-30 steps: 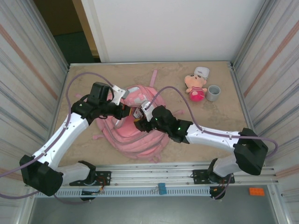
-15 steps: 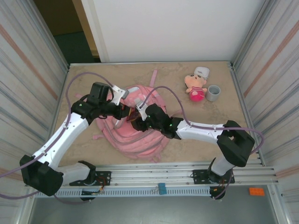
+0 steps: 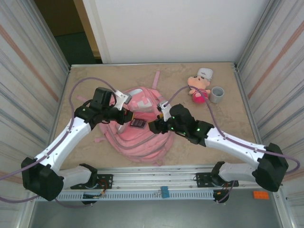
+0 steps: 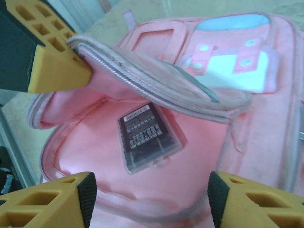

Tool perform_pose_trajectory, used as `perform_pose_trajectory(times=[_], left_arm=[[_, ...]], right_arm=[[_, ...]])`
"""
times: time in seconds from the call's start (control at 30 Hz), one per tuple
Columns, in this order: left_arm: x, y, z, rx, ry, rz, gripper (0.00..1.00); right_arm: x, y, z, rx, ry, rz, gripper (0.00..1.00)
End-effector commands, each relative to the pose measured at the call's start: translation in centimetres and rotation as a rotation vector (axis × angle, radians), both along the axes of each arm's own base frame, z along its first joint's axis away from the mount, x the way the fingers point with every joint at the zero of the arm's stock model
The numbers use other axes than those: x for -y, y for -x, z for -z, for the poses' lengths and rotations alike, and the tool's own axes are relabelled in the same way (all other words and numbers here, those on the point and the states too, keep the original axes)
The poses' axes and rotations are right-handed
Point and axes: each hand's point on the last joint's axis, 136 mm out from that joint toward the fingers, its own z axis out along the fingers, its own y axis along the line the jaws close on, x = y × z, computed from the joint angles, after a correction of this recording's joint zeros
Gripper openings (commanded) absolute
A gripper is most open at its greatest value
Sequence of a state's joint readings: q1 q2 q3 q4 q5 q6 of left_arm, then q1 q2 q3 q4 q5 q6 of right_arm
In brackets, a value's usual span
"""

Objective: Pack books, pencil case, and school supplies into a backpack

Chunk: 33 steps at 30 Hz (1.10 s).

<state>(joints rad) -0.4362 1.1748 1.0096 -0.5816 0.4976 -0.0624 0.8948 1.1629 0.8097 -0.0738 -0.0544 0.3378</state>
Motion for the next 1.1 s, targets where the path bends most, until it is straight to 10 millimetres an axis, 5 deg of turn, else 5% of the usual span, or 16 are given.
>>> perform_pose_trajectory(times=[0.0, 0.1, 0.27, 0.43, 0.57, 0.73, 1.07], left_arm=[[1.1, 0.9, 0.2, 0.012, 0.029, 0.030, 0.01], [1.9, 2.0, 1.8, -0.034, 0.017, 0.055, 0.09], [2.4, 3.2, 2.6, -0.128, 0.063, 0.039, 0.36], [1.6, 3.4, 2.1, -0.117, 0.088, -0.027, 0.63], [0.1, 3.1, 1.0, -0.075, 0.114, -0.115, 0.71], [-2.3, 2.6, -0.2, 0.021, 0.130, -0.226, 0.76], [-6.0, 2.6, 0.3, 0.071, 0.189, -0.381, 0.84]], right_arm=[[1.3, 0.8, 0.3, -0.052, -0.006, 0.025, 0.64], [1.8, 0.8, -0.8, -0.029, -0.017, 0.026, 0.62], [2.7, 0.9, -2.8, 0.054, -0.041, 0.020, 0.62], [4.0, 0.4, -4.8, 0.125, -0.084, 0.038, 0.69], [4.4, -0.1, -5.1, 0.096, -0.124, 0.010, 0.75], [2.9, -0.2, -3.2, 0.045, -0.016, -0.160, 0.78], [-0.9, 1.2, 2.4, 0.317, 0.407, -0.540, 0.78]])
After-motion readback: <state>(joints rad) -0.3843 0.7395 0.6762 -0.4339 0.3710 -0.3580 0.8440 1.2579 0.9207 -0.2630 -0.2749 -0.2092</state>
